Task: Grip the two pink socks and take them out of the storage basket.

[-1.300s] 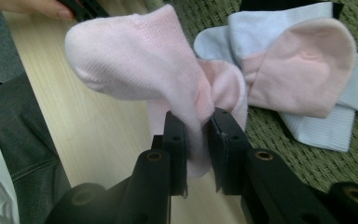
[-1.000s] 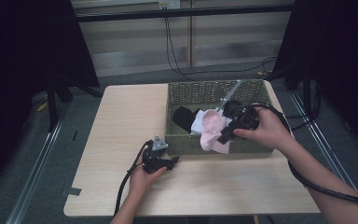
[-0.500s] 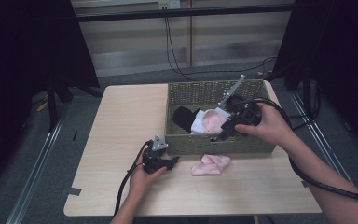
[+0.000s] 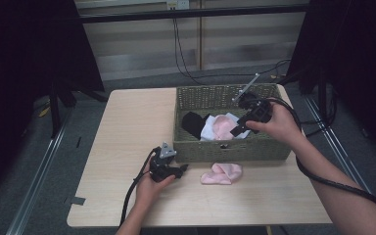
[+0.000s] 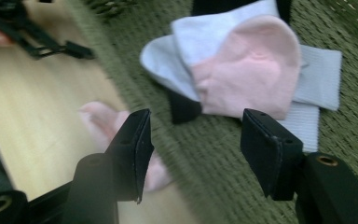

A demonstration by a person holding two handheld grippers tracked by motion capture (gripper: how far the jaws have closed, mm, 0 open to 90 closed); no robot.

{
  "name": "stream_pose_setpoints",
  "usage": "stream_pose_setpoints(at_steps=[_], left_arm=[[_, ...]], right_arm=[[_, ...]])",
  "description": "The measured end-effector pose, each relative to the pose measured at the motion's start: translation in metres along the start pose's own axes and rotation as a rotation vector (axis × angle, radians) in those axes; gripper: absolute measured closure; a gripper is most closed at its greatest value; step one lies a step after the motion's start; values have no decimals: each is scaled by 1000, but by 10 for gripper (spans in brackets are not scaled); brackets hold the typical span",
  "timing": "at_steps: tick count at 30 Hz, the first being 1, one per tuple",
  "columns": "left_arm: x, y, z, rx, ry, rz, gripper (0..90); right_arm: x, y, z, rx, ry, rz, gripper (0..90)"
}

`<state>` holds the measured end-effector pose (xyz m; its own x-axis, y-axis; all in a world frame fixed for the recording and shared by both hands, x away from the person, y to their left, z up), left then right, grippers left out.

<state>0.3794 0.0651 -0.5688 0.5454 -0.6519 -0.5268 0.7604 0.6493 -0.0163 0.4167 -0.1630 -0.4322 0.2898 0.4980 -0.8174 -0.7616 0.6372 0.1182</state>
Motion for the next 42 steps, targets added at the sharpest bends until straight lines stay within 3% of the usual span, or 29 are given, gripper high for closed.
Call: stream_pose_setpoints(at_steps=[8, 20, 26, 35, 39, 42], left_arm=[[0, 0, 0, 0, -1, -2, 333], [0, 0, 0, -1, -1, 1, 333], [-1, 0, -1, 4, 7, -2, 333], [0, 0, 0, 6, 6, -2, 333], [0, 0, 0, 5, 6, -3, 332], [0, 0, 0, 5, 6, -3, 332]], right_arm=[[30, -33, -4, 80, 30, -54, 404], [55, -55, -6, 105, 44, -120, 359], [64, -59, -7, 136, 36, -105, 357], [79, -64, -11, 132, 47, -94, 360], [85, -63, -13, 132, 62, -80, 410], [89, -60, -15, 127, 87, -70, 503]])
Point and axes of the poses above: each handheld gripper's, and its own axes: x roughly forward along the jaws, z roughly out of its top, y roughly to its left, the point moved 9 cm from there along x, roughly forward along the jaws, and after that the axes turned 10 degrees about -y, right-handed, at the moved point
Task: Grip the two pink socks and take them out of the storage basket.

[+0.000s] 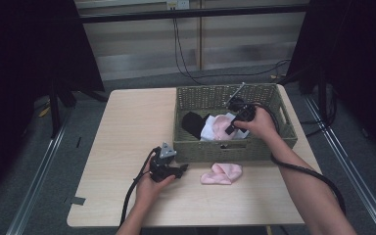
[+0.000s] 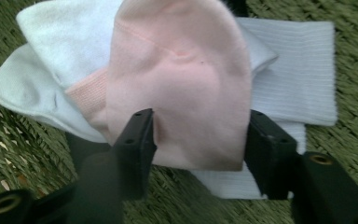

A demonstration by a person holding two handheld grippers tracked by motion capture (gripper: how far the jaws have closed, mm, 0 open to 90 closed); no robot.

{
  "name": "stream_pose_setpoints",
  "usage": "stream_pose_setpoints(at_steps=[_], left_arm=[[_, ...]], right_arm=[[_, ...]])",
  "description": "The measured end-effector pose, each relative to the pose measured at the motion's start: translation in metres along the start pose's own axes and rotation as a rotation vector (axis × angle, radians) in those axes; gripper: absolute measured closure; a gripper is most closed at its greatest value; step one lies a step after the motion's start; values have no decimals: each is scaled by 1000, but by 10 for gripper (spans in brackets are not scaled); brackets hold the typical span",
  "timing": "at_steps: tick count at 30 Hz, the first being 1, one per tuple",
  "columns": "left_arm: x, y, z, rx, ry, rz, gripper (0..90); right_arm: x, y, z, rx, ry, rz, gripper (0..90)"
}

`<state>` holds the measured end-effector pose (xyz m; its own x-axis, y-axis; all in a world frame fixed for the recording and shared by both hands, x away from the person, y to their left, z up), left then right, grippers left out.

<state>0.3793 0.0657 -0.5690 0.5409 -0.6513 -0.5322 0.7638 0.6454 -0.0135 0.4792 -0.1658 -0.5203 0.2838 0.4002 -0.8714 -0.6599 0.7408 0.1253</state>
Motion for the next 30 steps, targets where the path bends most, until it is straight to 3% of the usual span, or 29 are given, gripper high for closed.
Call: stream_pose_setpoints(at_steps=[1, 4, 9, 14, 22, 30], left_arm=[[0, 0, 0, 0, 1, 0, 332], [0, 0, 0, 0, 0, 0, 332], [0, 0, 0, 1, -2, 0, 332], [0, 0, 0, 1, -1, 0, 332], [0, 0, 0, -1, -2, -1, 332], [0, 0, 0, -2, 0, 0, 332]], right_arm=[[1, -1, -1, -19, 4, -7, 566], [0, 0, -2, -13, 16, -14, 652], [-6, -1, -2, 13, 7, 19, 778], [-16, 1, -1, 25, -6, 41, 817], [-22, 5, 1, 5, 5, 29, 841], [-24, 3, 2, 18, 2, 23, 856]])
Point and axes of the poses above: each handheld gripper's, and its own axes: x roughly forward along the jaws, z roughly out of its top, y roughly to its left, the point moved 9 cm from there along x, roughly forward along the jaws, and after that the axes turned 10 degrees about -y, right-handed, at the moved point
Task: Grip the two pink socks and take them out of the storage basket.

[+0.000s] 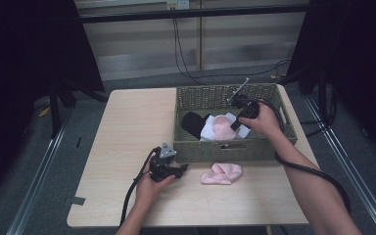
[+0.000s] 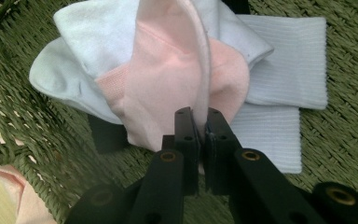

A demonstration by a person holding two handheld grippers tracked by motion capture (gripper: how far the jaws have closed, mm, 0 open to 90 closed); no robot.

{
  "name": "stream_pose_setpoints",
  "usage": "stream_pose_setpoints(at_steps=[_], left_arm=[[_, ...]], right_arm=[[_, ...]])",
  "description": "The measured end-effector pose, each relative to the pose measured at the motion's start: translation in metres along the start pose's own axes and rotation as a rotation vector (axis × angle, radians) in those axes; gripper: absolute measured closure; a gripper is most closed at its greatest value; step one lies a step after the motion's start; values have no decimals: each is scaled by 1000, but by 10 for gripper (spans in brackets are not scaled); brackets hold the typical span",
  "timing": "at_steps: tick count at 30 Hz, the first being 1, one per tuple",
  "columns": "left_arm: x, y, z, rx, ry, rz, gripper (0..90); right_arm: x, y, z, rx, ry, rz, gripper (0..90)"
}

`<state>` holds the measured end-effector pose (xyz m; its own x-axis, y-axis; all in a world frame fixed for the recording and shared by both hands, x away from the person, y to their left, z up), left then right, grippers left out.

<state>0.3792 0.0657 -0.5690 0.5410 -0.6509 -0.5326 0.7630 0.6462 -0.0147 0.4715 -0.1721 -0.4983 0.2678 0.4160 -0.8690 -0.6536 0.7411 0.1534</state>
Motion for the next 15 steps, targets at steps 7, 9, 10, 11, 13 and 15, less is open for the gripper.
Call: stream_pose_setpoints(at_steps=[7, 9, 10, 11, 13, 15], left_arm=[[1, 0, 0, -6, -7, 3, 332], [1, 0, 1, -3, -9, 3, 332], [1, -1, 1, -10, -10, 1, 332], [1, -1, 1, -9, -11, 1, 332], [1, 0, 1, -5, -10, 2, 332], [1, 0, 1, -5, -8, 3, 332]], right_arm=[[-9, 0, 2, -1, -13, 0, 862], [-15, 0, 3, -5, -19, 4, 863], [-17, 1, 3, -3, -16, 4, 863], [-20, 1, 4, 0, -16, 3, 864], [-26, 1, 5, -8, -10, -4, 866], [-30, 2, 6, -18, -4, 1, 868]])
Point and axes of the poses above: each handheld gripper's, and its own axes: x roughly forward along the jaws, z roughly out of its top, y roughly to its left, the point moved 9 cm from there along x, roughly forward along the jaws, and after that the axes turned 10 degrees about -y, right-handed, at the moved point
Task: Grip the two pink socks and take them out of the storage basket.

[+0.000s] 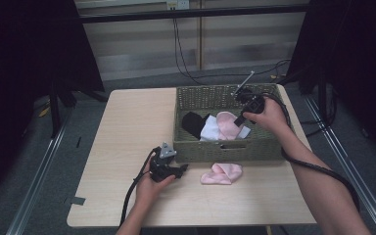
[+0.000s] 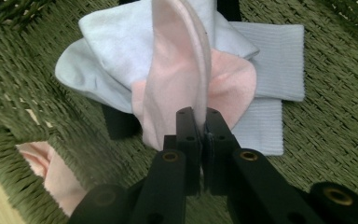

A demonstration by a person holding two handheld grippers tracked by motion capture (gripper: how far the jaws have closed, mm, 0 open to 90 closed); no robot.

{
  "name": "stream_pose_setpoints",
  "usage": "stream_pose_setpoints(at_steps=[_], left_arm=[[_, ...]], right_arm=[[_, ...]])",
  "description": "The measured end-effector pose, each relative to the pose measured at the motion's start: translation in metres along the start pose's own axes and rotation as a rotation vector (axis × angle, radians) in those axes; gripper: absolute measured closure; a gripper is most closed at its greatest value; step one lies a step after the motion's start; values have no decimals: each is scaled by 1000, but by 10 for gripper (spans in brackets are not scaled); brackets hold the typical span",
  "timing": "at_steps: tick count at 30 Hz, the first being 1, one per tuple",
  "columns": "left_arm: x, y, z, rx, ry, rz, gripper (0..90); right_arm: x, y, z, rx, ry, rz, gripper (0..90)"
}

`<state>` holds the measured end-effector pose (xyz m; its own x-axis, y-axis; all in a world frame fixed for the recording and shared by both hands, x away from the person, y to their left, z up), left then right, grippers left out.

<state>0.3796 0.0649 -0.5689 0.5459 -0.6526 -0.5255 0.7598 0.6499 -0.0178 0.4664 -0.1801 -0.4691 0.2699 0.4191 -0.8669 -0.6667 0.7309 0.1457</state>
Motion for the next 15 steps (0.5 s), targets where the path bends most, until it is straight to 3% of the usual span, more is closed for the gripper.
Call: stream_pose_setpoints(at_steps=[15], left_arm=[[0, 0, 0, 2, -1, 0, 332]], right_arm=[[-22, 15, 10, -41, 29, 10, 868]])
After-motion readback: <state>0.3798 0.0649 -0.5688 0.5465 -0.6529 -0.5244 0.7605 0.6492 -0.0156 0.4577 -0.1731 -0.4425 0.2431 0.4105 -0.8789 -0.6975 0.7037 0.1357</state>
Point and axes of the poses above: each handheld gripper's, and its own axes: x roughly forward along the jaws, z roughly out of its top, y roughly to its left, the point moved 9 cm from there along x, roughly forward along the jaws, and after that the axes turned 10 degrees about -y, right-handed, at the moved point
